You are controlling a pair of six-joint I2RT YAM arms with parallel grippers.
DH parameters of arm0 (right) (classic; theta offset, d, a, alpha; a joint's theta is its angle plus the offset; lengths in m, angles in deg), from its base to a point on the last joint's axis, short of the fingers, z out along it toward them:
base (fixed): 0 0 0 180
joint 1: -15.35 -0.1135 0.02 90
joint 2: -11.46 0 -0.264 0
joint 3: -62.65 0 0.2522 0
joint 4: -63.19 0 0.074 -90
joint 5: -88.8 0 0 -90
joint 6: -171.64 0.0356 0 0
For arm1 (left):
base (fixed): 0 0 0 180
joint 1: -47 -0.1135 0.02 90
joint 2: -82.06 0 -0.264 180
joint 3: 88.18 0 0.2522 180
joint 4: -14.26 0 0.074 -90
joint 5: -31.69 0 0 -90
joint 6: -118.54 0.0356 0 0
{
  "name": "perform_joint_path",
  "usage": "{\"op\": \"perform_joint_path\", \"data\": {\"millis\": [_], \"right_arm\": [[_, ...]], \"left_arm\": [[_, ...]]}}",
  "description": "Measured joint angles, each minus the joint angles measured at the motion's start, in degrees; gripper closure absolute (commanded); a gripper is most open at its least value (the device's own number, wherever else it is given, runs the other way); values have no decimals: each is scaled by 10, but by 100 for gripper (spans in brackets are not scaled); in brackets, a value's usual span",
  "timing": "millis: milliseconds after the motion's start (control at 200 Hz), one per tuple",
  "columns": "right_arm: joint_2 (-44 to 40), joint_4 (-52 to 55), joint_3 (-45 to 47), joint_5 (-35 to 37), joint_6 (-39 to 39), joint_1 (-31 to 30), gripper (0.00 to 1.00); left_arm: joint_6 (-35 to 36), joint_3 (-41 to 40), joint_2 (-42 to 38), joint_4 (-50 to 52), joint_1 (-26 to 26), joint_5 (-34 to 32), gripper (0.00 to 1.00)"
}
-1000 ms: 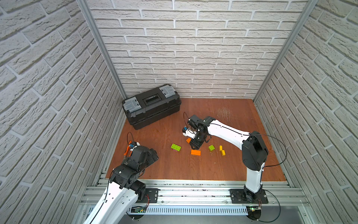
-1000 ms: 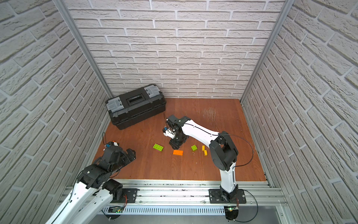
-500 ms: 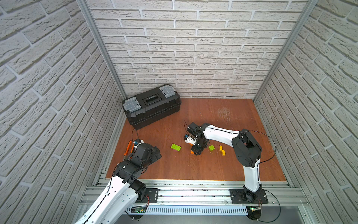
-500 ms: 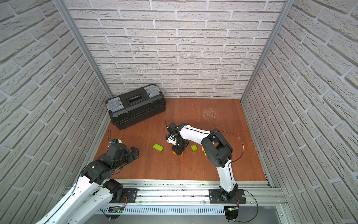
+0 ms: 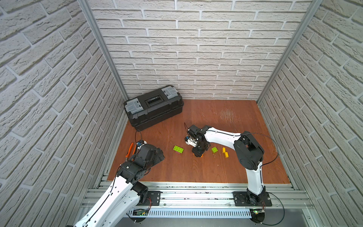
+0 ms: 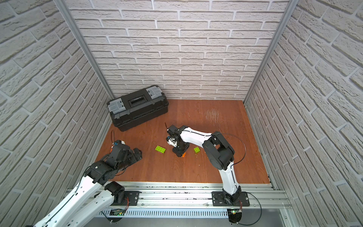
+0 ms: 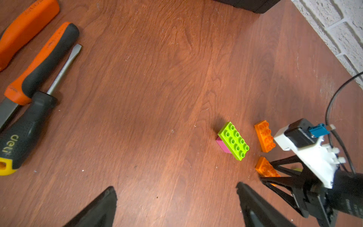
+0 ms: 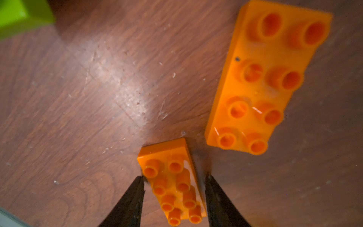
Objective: Assemble a carrot with lego
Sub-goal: Pick up the lego brick from the center of the board, then assemble the lego brick with the lego brick.
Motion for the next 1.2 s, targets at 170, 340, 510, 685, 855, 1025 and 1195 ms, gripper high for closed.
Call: {"op": "perform_joint_path", "data": {"millis": [170, 340, 510, 685, 855, 1025, 1195], "right_arm": [[3, 0, -2, 21, 9, -8, 55], [8, 3, -9, 32, 21, -9, 69], [9, 7, -16, 36, 34, -9, 85], [10, 26, -31, 44, 49, -9, 90], [10, 53, -81, 42, 59, -11, 92], [10, 83, -165, 38, 58, -24, 93], [47, 115, -261, 38, 49, -57, 95]], "left_arm": [[-9, -4, -13, 0, 1, 0, 2], [-11, -6, -15, 0, 4, 0, 2], [-10, -6, -7, 0, 6, 0, 2], [-10, -6, 0, 0, 9, 0, 2], [-7, -6, 8, -5, 13, 1, 2], [-7, -6, 24, -9, 15, 1, 2], [-9, -7, 23, -14, 17, 1, 2]]}}
